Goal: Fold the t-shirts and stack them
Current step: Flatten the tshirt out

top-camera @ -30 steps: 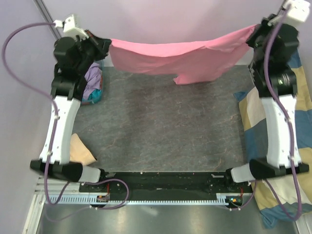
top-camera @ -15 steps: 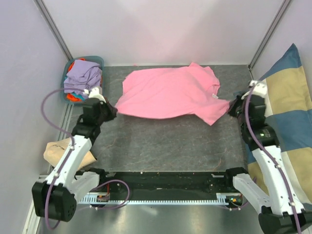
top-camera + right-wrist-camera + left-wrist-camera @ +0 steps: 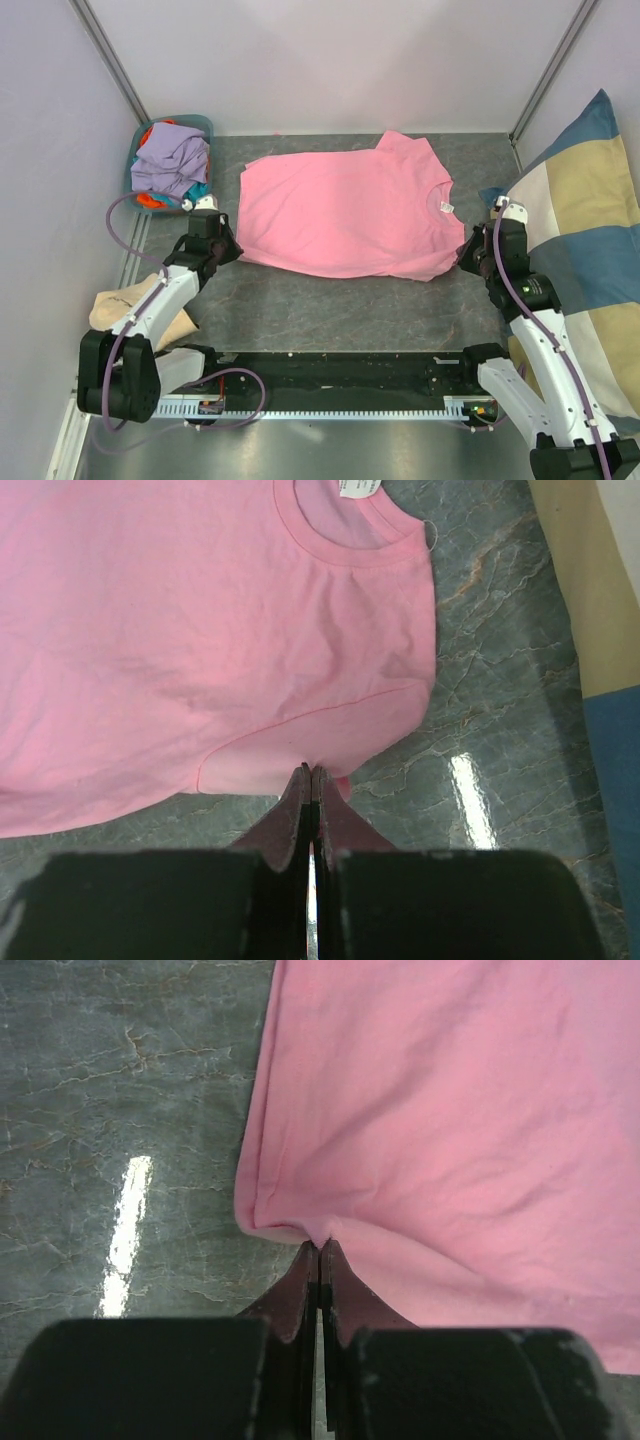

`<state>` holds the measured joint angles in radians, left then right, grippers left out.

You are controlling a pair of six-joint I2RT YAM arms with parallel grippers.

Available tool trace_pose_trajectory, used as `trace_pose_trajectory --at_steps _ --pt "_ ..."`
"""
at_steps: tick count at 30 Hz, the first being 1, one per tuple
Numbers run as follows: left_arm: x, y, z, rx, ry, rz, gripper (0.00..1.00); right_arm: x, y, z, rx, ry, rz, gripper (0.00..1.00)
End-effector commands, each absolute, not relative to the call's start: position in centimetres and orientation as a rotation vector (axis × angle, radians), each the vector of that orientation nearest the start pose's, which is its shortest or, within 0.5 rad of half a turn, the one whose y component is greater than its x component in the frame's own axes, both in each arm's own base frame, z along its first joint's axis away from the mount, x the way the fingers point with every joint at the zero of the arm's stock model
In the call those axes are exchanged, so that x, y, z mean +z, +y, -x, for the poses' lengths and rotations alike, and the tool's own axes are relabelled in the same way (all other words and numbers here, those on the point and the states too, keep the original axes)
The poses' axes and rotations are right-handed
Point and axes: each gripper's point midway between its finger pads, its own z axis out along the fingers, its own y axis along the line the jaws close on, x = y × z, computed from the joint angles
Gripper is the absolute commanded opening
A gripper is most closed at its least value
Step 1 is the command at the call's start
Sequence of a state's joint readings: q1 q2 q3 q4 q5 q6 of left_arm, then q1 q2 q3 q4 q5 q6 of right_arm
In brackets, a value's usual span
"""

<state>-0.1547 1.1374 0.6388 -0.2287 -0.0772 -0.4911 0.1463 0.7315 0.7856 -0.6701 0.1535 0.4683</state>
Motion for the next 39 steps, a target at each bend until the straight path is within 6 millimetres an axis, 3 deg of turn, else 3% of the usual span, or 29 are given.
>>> trace_pose_trajectory --at_steps 1,8,18,27,29,30,31,33,34,39 --pt "10.4 -4.7 -32.6 -0.207 2.216 0.489 0.02 19.2 3.0 -24.8 0.202 2.138 -0.456 0.0" --pt "10.0 -3.9 -32.2 -0.142 2.239 0.522 0.02 18.6 3.4 -24.6 0.221 2.181 -0.474 0.0" --pt "11.9 -2.4 -31.9 -0.063 2.198 0.547 0.02 19.1 3.4 -23.9 0.229 2.191 -0.503 0.0" --pt "11.2 -2.4 -31.2 -0.06 2.225 0.561 0.02 19.4 3.3 -23.5 0.222 2.195 -0.508 0.0" --pt "10.8 -2.8 -30.9 -0.08 2.242 0.561 0.06 19.5 3.1 -23.4 0.213 2.198 -0.515 0.11" --pt "10.6 -2.8 -30.7 -0.081 2.251 0.563 0.09 19.5 3.1 -23.4 0.209 2.199 -0.516 0.3" --pt "10.5 -2.9 -30.4 -0.087 2.257 0.577 0.21 19.8 2.9 -23.4 0.202 2.191 -0.522 0.37" --pt "10.7 -2.8 -30.2 -0.09 2.246 0.596 0.53 20.1 2.5 -23.6 0.177 2.178 -0.536 0.52" --pt "11.0 -2.7 -30.2 -0.091 2.232 0.612 0.98 20.6 2.3 -23.8 0.166 2.162 -0.538 0.55" --pt "14.8 -2.7 -31.3 -0.126 2.143 0.603 1.0 22.4 1.5 -25.8 0.103 2.117 -0.531 0.59"
